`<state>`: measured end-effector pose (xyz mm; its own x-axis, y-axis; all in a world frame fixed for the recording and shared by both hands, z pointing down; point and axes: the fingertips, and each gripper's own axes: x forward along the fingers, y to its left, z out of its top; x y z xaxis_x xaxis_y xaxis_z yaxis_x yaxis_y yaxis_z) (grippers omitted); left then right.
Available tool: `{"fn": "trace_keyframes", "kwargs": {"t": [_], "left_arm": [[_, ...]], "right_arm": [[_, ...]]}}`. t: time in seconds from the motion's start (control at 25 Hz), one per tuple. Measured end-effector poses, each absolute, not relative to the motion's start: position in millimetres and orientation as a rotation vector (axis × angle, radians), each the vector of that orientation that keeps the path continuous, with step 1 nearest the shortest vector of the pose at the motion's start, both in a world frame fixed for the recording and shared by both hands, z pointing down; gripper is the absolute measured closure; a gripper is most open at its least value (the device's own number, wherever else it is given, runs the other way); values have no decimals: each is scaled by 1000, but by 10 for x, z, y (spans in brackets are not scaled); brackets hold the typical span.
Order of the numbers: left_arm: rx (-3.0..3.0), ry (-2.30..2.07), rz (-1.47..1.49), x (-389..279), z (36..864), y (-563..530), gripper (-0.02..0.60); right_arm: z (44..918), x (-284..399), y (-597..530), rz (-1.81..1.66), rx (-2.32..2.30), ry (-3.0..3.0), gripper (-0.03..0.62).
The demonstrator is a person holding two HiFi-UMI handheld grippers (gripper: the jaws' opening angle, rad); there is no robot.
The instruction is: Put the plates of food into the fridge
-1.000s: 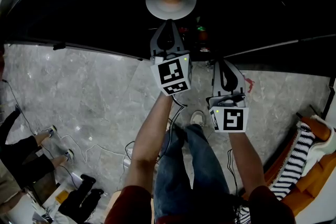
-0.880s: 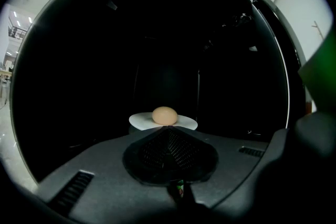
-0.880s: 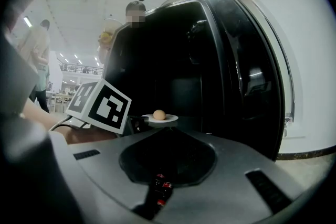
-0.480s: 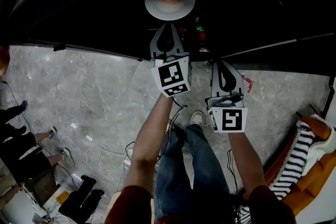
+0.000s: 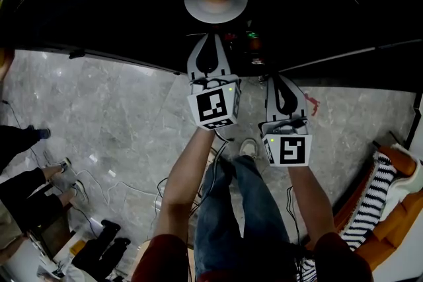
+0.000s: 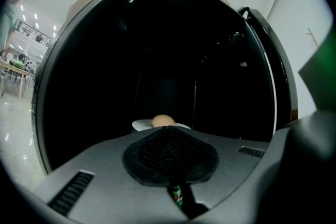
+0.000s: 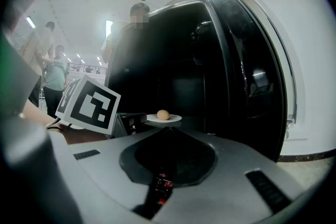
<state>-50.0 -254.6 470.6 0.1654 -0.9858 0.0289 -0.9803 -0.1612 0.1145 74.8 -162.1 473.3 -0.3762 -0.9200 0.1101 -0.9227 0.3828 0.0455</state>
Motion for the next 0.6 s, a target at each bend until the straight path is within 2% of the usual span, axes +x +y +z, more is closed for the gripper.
{"fn": "trace_keyframes", "kwargs": {"t": [0.6], "left_arm": [[2494, -1853, -13, -462, 4647, -2119, 575]], "right_arm": [[4633, 616, -1597, 21, 1676, -2534, 583]]}}
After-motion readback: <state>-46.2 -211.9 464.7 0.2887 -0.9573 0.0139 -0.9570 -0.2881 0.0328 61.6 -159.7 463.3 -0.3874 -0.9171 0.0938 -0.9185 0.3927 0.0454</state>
